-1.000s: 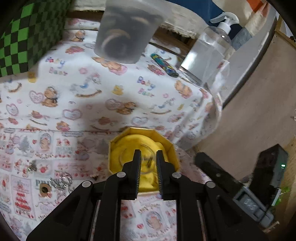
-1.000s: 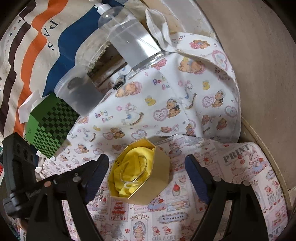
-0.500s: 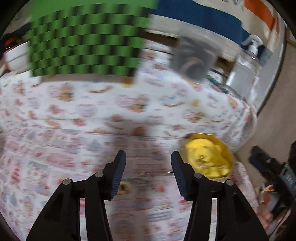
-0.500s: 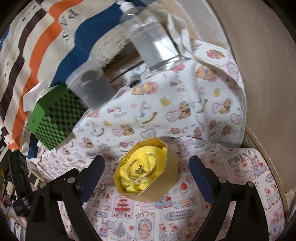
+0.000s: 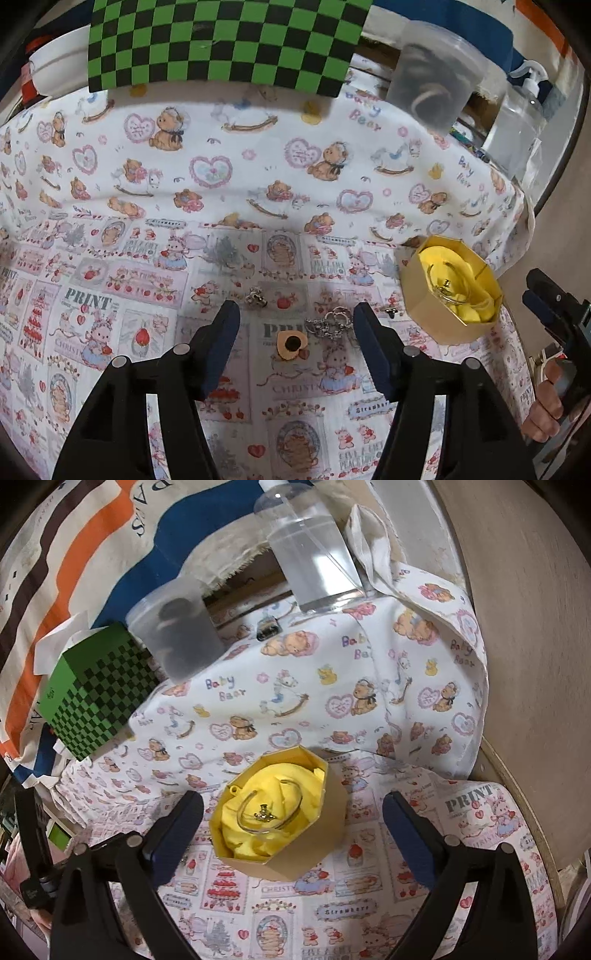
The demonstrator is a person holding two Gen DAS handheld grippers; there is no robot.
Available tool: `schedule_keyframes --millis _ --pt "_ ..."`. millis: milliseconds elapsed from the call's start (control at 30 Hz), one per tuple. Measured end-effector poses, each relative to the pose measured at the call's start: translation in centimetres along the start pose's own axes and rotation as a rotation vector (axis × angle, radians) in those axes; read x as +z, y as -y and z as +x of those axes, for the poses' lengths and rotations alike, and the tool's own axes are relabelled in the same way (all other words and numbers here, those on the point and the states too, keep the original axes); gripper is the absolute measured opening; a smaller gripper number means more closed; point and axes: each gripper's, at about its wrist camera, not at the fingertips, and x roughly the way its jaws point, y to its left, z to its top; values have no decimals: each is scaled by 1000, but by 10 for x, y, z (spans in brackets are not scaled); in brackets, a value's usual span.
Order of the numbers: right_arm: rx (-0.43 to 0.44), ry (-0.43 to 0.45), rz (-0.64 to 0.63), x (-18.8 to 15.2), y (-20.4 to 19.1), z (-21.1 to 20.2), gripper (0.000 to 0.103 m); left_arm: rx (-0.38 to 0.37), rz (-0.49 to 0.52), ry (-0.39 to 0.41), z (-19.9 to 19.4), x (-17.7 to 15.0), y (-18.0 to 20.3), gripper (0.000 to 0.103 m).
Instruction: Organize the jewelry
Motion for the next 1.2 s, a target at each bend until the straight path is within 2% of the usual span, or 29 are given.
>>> schedule_keyframes --millis 100,200,267,333,400,567,633,700,767,900,967,1100,1200 --pt "-16 -4 -11 -1 -1 2 97 8 -10 15 3 1 -5 62" --pt "-37 -8 -29 -3 -4 4 97 27 -14 63 7 2 -13 62" --pt "-48 -10 -39 -4 -6 6 97 15 -35 71 12 5 -20 59" --pt "-53 -12 -48 -5 -7 6 97 -26 -69 47 18 8 -27 54" --pt "-51 -14 -52 -6 -8 7 97 -27 -79 28 23 8 -31 45" --pt "-46 -16 -53 -7 -9 6 97 -42 12 -42 35 6 -23 39" --pt "-36 -20 -45 -7 -8 6 97 -1 29 -62 40 4 -21 33" --pt "-18 -28 -35 -6 -7 6 97 22 44 -71 43 3 -19 17" --pt "-22 -31 -38 -6 -8 6 97 46 59 -67 42 4 -18 11" --pt "-32 -33 -56 -7 -10 6 97 43 44 -31 26 6 -23 11" --pt "-6 -28 -59 -8 -11 6 97 46 34 0 13 8 -25 11" --pt "42 -36 -74 -10 -18 4 97 116 85 113 -24 9 -21 11" --pt "56 -41 -87 -13 -28 -5 97 62 97 177 -50 13 -20 11"
